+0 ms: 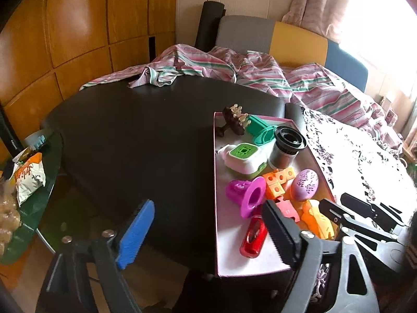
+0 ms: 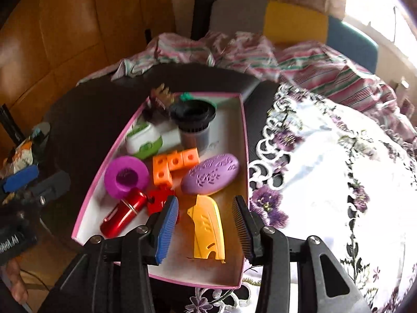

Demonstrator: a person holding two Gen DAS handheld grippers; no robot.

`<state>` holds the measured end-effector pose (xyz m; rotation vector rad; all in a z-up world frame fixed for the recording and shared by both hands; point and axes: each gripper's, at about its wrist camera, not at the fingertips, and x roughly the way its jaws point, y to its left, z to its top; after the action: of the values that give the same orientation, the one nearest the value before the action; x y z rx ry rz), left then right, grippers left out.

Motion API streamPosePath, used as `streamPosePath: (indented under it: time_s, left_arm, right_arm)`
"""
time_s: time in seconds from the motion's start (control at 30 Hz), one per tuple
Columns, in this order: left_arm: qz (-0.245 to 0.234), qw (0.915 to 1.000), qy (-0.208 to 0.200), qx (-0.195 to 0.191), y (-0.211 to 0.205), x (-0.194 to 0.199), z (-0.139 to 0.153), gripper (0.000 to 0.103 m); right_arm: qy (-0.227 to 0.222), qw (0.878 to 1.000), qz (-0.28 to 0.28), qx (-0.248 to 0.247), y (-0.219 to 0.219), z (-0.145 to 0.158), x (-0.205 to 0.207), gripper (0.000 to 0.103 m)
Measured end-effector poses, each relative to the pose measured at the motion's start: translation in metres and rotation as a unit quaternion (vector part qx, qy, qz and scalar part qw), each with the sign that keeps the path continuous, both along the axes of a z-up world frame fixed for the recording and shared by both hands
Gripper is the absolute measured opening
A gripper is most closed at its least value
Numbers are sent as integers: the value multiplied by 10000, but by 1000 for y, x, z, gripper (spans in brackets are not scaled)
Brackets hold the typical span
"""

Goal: Organize rigid objects

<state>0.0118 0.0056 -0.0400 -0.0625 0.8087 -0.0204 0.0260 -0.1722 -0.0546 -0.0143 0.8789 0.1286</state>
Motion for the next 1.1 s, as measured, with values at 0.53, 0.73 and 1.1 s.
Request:
streamPosePath:
  time_s: [0.53, 0.73, 1.1]
  left_arm:
    - [160, 9994, -289, 94, -3, -27, 16, 103]
    - [139, 9991, -402, -74, 0, -31, 21, 103]
    - [249, 9985, -456, 154, -2, -30, 20, 102]
  right_arm:
    - [-235, 9996, -106, -61, 12, 10, -21, 44]
    - [-370, 9993, -90, -65, 13, 18, -22, 44]
    - [-380, 9993, -40, -52, 14, 17, -23, 44]
